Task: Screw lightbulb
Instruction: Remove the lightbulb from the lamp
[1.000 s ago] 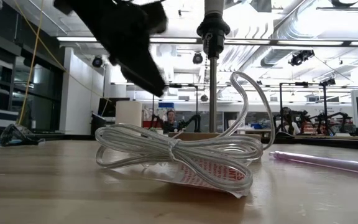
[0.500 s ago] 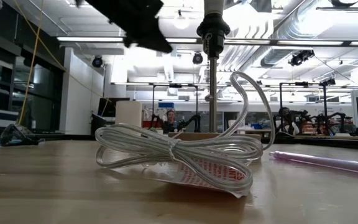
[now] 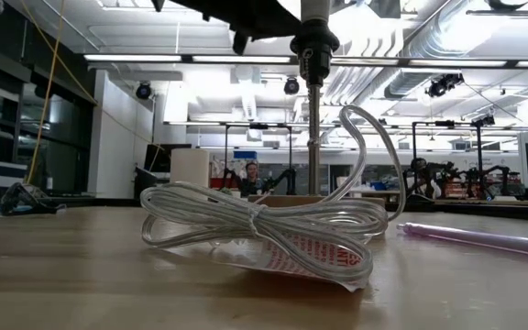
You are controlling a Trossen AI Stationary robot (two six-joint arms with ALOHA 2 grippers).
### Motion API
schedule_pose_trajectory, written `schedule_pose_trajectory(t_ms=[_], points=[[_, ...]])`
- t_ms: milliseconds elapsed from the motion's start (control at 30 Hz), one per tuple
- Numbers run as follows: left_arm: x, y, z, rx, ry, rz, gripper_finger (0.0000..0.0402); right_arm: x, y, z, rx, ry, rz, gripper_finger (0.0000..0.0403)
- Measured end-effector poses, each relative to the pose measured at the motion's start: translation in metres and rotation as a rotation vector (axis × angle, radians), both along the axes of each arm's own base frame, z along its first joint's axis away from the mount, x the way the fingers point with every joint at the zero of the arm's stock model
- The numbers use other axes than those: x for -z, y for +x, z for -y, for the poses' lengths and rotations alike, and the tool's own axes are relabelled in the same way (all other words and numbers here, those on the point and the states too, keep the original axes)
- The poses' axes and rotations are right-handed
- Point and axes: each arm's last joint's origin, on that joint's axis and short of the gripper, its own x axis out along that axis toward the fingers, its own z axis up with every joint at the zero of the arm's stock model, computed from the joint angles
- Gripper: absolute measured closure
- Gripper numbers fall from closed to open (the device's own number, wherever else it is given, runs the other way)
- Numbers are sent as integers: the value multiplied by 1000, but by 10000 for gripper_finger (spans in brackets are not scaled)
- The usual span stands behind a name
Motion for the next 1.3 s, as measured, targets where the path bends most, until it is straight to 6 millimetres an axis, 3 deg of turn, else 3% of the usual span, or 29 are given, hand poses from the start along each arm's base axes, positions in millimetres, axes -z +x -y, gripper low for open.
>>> schedule_pose_trajectory(t_ms=[367, 567, 900, 1100, 1300], points=[[-14, -14, 36, 118, -74, 4, 401, 5, 0, 12, 120, -9, -41, 403], [-26, -36, 56, 138, -115, -45, 401, 5, -13, 14, 142, -34, -86, 403], [-44, -70, 89, 238, -169, -70, 401, 0, -47, 34, 228, -50, -186, 403], [-58, -102, 84, 59, -59, -87, 401, -6, -57, 37, 153, -6, -215, 403], [-53, -104, 61, -80, 53, -163, 401, -15, -44, 25, -64, 34, -147, 403]])
